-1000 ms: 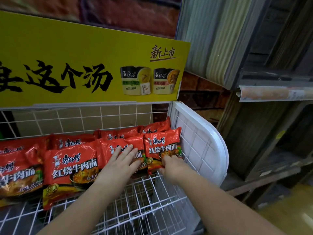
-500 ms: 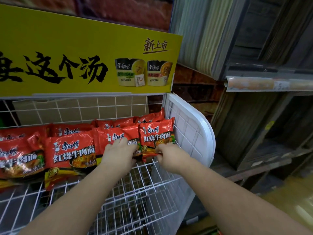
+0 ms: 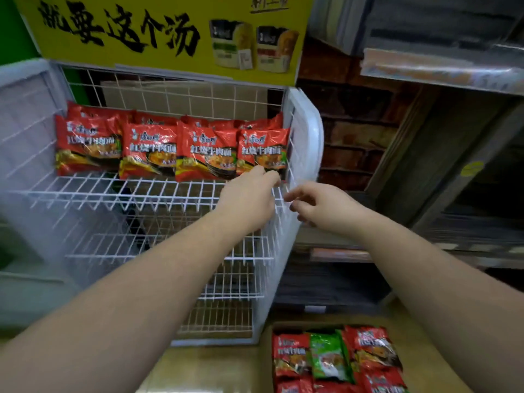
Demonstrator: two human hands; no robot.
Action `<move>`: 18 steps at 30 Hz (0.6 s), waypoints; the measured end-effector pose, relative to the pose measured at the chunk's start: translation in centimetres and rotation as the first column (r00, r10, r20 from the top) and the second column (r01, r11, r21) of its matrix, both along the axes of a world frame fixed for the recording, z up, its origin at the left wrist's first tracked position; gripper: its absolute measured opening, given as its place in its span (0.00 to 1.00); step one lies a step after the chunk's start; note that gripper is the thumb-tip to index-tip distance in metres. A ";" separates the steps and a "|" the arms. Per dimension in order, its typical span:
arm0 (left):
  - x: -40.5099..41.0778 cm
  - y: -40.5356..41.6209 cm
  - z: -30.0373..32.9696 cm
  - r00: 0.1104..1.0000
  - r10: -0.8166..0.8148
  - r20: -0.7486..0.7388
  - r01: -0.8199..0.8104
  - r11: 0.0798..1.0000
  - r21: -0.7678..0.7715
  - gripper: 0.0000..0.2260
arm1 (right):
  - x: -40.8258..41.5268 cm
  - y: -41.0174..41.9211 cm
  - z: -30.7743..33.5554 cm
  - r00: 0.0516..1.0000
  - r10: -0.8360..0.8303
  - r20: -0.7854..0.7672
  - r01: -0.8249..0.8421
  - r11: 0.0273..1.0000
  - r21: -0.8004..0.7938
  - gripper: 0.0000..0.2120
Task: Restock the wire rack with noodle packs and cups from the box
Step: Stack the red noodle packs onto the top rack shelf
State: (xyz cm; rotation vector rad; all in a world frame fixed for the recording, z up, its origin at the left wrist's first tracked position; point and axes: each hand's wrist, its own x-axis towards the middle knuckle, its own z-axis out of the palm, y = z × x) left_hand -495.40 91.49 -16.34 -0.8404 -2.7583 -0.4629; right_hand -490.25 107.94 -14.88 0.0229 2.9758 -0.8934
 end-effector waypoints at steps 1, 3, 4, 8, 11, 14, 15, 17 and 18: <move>1.5 0.8 0.1 1.000 0.009 0.019 -0.009 1.000 -0.011 0.14 | 1.1 1.0 0.0 1.000 0.006 -0.003 -0.006 1.000 -0.016 0.09; 4.0 2.2 0.4 0.998 0.035 0.043 -0.034 0.999 -0.029 0.14 | 2.8 2.6 -0.1 0.999 0.022 -0.029 -0.023 1.000 -0.020 0.10; 4.7 2.6 0.4 0.998 0.050 0.048 -0.049 0.998 -0.026 0.14 | 3.3 3.0 -0.1 0.999 0.023 -0.046 -0.024 0.999 -0.025 0.10; 7.2 4.9 0.0 0.992 0.078 0.094 -0.073 0.996 -0.050 0.15 | 5.1 5.5 -0.2 0.995 -0.006 -0.103 -0.004 0.996 -0.093 0.09; 7.9 6.2 -0.9 0.989 0.061 0.138 -0.052 0.996 -0.065 0.15 | 5.9 7.1 -0.9 0.994 -0.034 -0.100 0.021 0.992 -0.127 0.08; 8.1 7.8 -2.2 0.980 0.019 0.198 -0.004 0.997 -0.078 0.15 | 6.3 8.8 -1.9 0.993 -0.093 -0.072 0.082 0.986 -0.142 0.08; 8.0 8.4 -2.8 0.976 0.001 0.218 0.017 0.997 -0.081 0.15 | 6.4 9.4 -2.5 0.992 -0.115 -0.054 0.106 0.985 -0.134 0.08; 7.8 9.5 -4.6 0.966 -0.033 0.256 0.053 0.996 -0.073 0.14 | 6.7 10.6 -4.1 0.989 -0.149 -0.027 0.145 0.984 -0.103 0.09; 7.6 10.1 -5.8 0.962 -0.047 0.269 0.066 0.996 -0.063 0.14 | 6.8 11.1 -5.1 0.987 -0.159 -0.018 0.157 0.984 -0.089 0.10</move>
